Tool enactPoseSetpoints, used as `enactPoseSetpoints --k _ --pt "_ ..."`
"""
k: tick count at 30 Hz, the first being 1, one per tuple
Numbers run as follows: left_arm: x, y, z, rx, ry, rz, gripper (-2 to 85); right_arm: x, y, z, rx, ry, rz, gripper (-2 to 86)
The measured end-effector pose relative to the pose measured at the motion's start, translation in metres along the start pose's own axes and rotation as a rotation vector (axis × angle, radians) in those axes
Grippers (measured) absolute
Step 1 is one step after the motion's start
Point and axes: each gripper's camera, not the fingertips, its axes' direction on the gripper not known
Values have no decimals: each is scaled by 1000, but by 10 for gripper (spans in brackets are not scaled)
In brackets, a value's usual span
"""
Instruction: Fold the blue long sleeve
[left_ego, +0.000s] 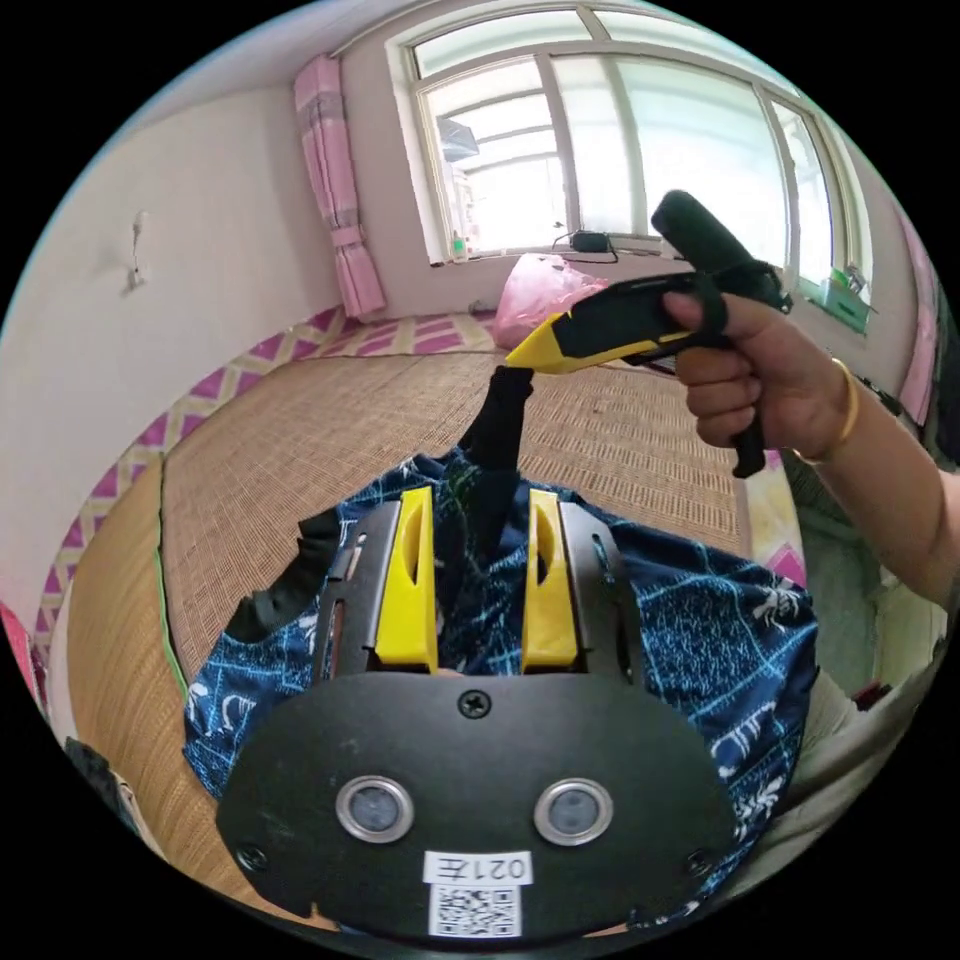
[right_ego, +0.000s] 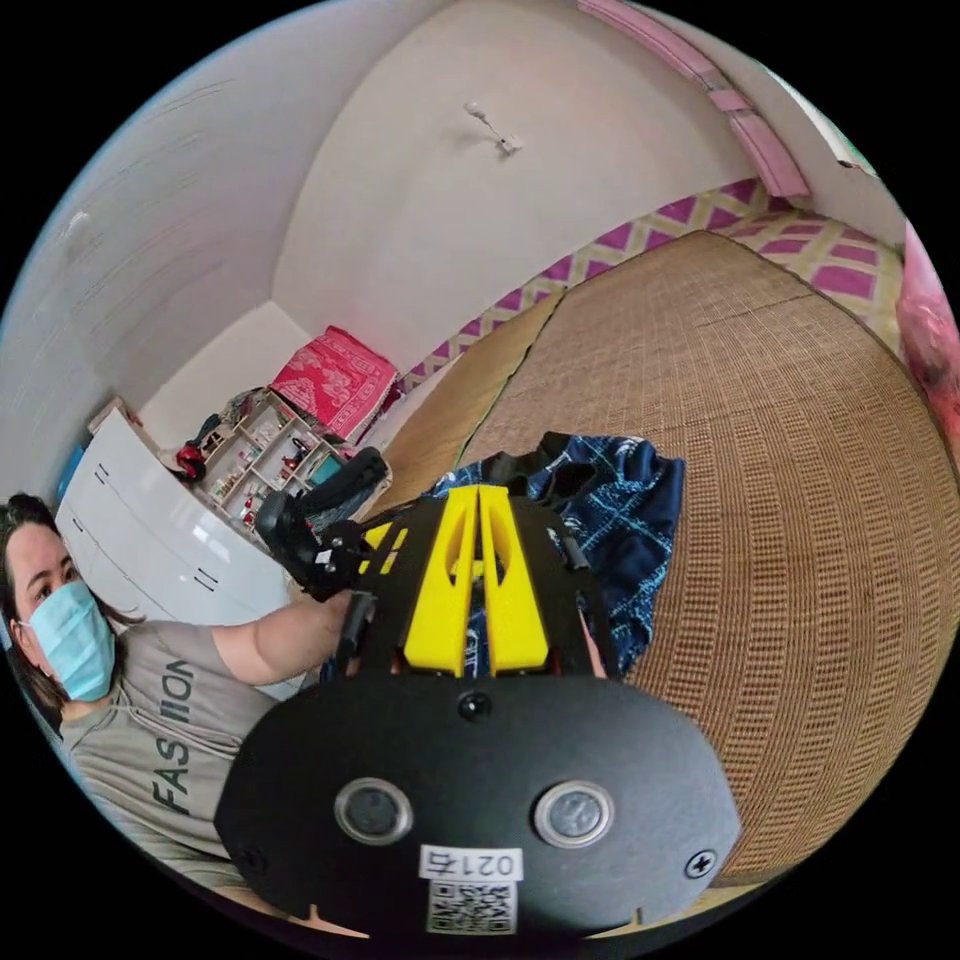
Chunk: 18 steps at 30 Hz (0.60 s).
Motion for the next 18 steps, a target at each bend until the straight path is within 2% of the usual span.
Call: enactPoseSetpoints --k 2,6,8,12,14,18 --pt "-6 -16 -7 26 -36 -51 13 -26 -26 -1 -1 -20 -48 -9" --pt "-63 3 -71 150 -23 -204 -6 -49 -55 -10 28 8 -69 -7" --pt "-132 38 -148 262 2 -327 -8 -47 -58 -32 118 -17 -45 -6" --pt "-250 110 -291 437 15 -522 -9 -52 -59 -34 103 -107 -65 -6" --pt "-310 163 -392 505 -79 -599 -10 -77 -63 -3 17 -128 -126 -6" --pt "-374 249 -519 510 -307 -680 -10 -139 -67 73 -162 -54 -282 -6"
